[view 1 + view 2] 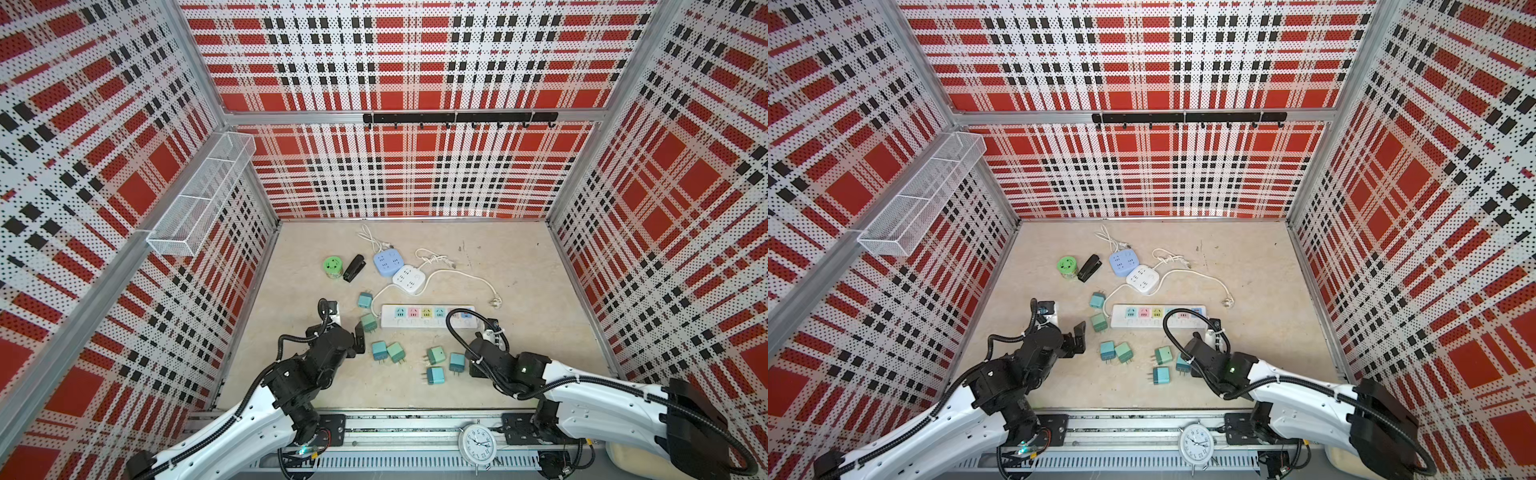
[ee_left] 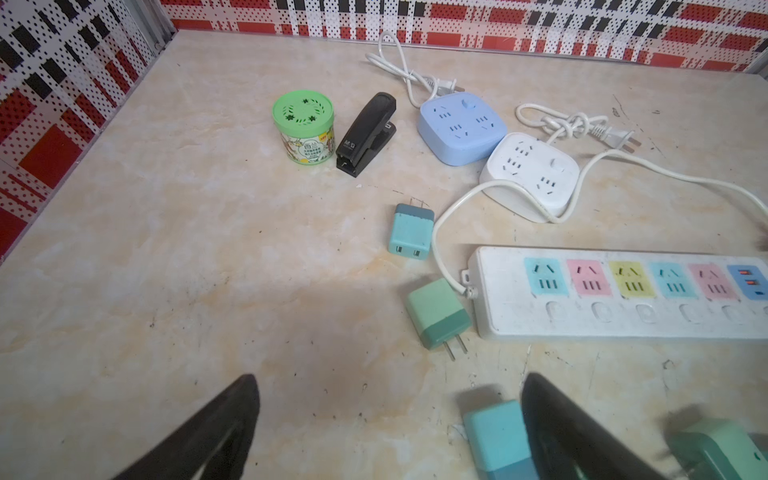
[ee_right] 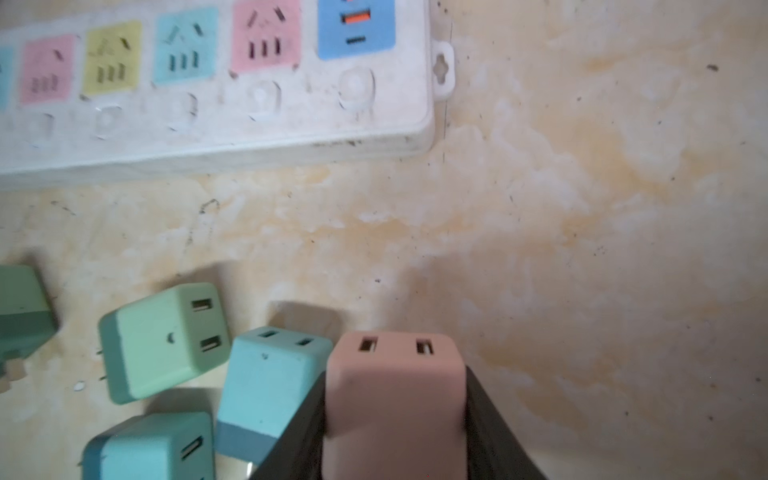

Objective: Insert the plug
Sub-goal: 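Lower the right gripper and grasp the pink plug adapter, then lift the pink adapter with the right gripper while the left gripper reaches over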

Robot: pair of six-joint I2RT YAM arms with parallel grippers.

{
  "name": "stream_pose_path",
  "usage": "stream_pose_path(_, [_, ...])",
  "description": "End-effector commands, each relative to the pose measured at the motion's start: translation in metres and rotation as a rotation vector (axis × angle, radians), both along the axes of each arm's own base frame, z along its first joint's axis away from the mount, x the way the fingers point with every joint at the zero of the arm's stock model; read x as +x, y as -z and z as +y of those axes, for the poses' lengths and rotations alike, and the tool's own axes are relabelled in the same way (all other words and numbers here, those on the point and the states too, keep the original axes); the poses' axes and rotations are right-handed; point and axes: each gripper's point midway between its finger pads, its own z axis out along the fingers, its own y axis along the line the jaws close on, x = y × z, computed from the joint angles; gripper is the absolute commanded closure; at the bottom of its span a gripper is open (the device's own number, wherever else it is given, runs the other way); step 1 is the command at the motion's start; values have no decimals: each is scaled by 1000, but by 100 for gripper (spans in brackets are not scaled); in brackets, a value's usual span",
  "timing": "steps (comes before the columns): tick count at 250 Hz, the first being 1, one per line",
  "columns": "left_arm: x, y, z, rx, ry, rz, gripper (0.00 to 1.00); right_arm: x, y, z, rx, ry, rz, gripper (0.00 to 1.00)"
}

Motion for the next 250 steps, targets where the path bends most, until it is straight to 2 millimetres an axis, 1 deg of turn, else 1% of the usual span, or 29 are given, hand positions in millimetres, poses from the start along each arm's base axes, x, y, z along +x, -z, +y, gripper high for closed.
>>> stream_pose_path(1, [8, -20, -7, -75, 17, -35, 1, 17, -29, 8, 25, -46, -154, 71])
stream_pose_path(16, [10, -29, -14, -132, 44, -49, 1, 22, -42, 7, 24, -57, -211, 74])
stream_pose_path(33, [11, -48, -26, -207, 100, -86, 1, 26, -56, 5, 20, -55, -260, 77])
stream_pose_path(55, [12, -72, -35, -271, 143, -130, 1, 30, -77, 8, 33, -74, -313, 79])
stream_pose_path(65, [13, -82, -39, -281, 168, -142, 1, 31, -88, 13, 50, -89, -330, 82])
stream_pose_path(83, [14, -99, -47, -291, 214, -159, 1, 29, -105, 24, 89, -139, -360, 82])
stream_pose_path(110, [13, -114, -70, -283, 341, -165, 1, 25, -125, 37, 143, -205, -379, 83])
stream_pose_path(128, [12, -120, -82, -275, 402, -157, 1, 21, -138, 42, 169, -239, -398, 86])
stream_pose_path(175, [13, -126, -102, -250, 490, -140, 1, 14, -166, 48, 246, -306, -461, 86])
stream_pose_path(189, [12, -128, -109, -242, 517, -134, 1, 12, -172, 48, 261, -318, -474, 86])
stream_pose_path(208, [11, -131, -119, -230, 553, -127, 1, 10, -176, 51, 277, -337, -488, 86])
stream_pose_path(250, [5, -135, -138, -177, 616, -127, 1, 11, -171, 48, 259, -330, -489, 89])
